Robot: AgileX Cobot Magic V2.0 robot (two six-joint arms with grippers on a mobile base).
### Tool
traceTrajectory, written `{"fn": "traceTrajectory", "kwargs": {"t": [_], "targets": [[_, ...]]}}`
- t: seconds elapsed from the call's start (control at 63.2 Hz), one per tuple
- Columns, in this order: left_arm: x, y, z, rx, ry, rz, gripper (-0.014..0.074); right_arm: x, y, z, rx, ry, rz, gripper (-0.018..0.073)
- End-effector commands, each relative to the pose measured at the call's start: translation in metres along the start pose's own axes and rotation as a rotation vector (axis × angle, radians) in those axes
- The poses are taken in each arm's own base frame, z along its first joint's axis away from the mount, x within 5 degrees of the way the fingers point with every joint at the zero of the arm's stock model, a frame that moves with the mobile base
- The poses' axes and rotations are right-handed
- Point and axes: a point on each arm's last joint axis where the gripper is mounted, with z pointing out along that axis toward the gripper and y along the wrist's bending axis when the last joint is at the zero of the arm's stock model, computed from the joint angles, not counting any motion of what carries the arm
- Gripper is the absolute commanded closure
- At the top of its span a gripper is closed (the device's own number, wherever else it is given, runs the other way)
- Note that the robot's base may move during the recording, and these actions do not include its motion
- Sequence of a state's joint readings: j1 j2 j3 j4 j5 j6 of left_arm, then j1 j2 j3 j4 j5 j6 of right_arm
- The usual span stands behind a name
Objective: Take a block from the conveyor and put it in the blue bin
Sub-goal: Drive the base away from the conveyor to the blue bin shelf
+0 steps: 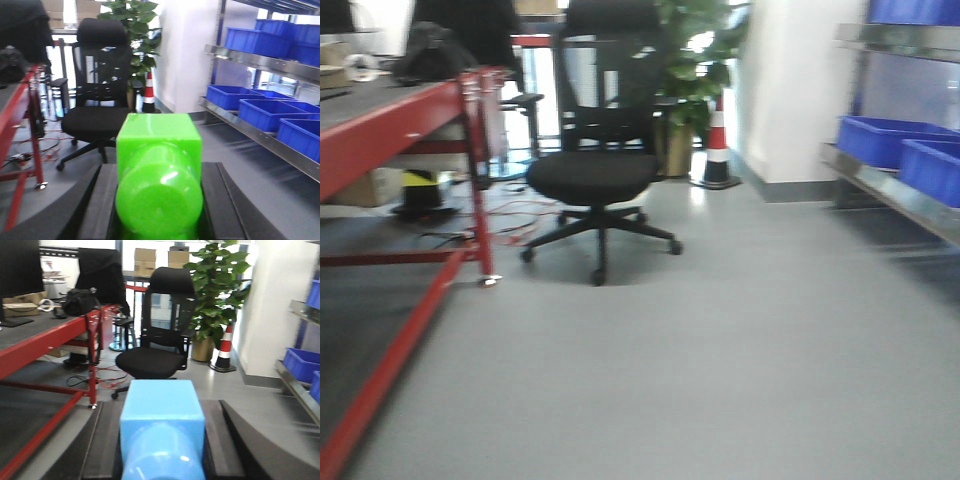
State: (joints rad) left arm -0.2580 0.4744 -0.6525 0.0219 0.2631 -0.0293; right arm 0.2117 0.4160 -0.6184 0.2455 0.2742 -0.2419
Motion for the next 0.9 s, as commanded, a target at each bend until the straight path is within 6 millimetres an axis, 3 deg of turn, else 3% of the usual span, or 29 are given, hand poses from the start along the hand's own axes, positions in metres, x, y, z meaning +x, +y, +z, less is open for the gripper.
{"fn": "traceTrajectory", "kwargs": {"t": [0.0, 0.885], "targets": [[-0.0023, 0.0002, -0.0006, -0.002, -0.023, -0.008, 0.0707, -0.0013, -0.0001, -0.0007, 0.001, -0.02, -0.002, 0.0721], [-0.0023, 0.0002, -0.0006, -0.002, -0.023, -0.008, 0.0707, -0.0013, -0.0001, -0.0007, 0.001, -0.02, -0.002, 0.0721]]}}
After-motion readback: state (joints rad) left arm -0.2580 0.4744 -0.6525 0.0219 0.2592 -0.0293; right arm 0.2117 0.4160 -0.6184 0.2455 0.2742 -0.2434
